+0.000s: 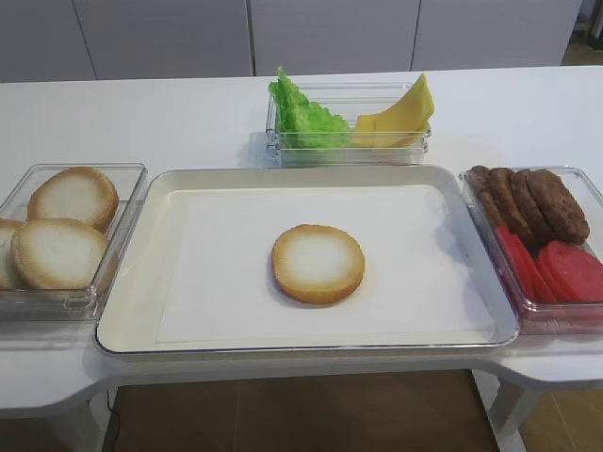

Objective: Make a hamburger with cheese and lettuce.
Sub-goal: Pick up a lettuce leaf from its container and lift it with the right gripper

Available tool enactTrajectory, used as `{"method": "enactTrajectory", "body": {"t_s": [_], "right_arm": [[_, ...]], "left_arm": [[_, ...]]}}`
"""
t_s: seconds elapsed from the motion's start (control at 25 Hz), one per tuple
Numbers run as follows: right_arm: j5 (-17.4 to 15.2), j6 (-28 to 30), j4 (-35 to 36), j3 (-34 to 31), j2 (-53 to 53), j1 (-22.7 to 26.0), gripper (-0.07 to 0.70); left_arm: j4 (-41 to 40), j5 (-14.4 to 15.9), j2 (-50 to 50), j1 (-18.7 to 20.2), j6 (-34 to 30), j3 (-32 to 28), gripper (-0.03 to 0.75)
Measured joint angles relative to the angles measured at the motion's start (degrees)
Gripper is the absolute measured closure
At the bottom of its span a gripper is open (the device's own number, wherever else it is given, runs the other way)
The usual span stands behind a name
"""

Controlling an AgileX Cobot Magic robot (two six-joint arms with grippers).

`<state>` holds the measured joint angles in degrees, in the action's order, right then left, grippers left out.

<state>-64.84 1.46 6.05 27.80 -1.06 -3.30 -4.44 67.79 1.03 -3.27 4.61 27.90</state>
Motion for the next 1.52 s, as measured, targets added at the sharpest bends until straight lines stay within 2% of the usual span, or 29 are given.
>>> {"method": "enactTrajectory", "body": {"t_s": [1.4, 1.52], "right_arm": [[0.00, -0.11, 0.12, 0.00, 0.00, 0.00, 0.412], [1.31, -0.11, 2.08, 0.24, 0.00, 0.00, 0.393]], "left_arm": [[0.00, 0.00, 0.00, 0.00, 0.00, 0.00, 0.288], [0.00, 0.00, 0.00, 0.00, 0.00, 0.00, 0.288]]}}
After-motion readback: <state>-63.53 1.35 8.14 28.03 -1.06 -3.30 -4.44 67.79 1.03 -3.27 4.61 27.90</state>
